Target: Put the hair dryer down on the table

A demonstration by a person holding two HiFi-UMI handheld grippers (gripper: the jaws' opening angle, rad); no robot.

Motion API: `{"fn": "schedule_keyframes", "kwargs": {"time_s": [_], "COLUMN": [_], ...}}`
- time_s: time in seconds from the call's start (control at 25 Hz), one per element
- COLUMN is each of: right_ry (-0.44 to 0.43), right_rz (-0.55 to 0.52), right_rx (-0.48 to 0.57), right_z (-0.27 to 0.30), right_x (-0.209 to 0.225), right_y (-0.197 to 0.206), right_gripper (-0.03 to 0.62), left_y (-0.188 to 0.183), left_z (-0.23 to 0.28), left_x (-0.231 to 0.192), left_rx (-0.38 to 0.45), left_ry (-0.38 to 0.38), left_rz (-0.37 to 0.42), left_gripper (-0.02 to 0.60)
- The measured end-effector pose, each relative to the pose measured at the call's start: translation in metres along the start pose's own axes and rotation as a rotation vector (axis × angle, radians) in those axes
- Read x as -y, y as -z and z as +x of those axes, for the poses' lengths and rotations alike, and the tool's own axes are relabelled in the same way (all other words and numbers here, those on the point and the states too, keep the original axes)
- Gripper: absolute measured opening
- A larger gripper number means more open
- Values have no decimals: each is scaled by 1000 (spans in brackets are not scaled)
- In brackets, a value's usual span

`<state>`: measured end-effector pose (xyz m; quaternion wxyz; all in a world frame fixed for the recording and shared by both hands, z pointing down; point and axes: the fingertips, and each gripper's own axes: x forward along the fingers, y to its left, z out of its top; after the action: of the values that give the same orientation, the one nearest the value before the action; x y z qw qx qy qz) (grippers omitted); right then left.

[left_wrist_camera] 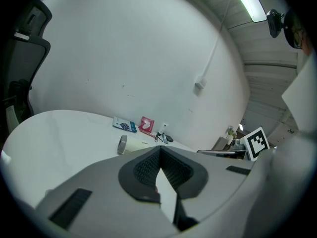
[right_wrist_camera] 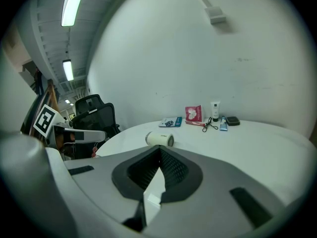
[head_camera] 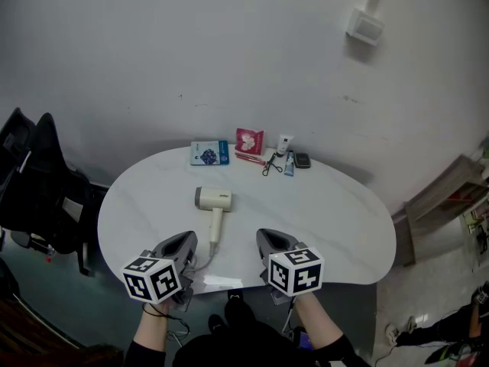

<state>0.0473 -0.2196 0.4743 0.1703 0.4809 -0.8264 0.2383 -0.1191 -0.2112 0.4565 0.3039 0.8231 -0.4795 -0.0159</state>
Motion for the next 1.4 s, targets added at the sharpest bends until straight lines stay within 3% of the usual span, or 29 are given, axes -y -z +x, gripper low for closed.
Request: {"fn": "schedule_keyframes", "kwargs": {"time_s": [0.4,1.0,1.4], "right_ry": [-22,-46,-50], "right_rz": [-10,-62,-79], "right_rx": [36,40,50], "right_z": [-15,-23,-27], "right_x": [-11,-28,-36], "right_y": [-2,6,7], "right_gripper": [2,2,2], "left_y": [1,0,-2], "left_z": [-22,-54,-68], "left_x": [4,-9,-21], "left_rx": [23,47,64], "left_ry": [-12,-137,-182], "left_rz": [14,107,106], "left_gripper": [9,9,9]}}
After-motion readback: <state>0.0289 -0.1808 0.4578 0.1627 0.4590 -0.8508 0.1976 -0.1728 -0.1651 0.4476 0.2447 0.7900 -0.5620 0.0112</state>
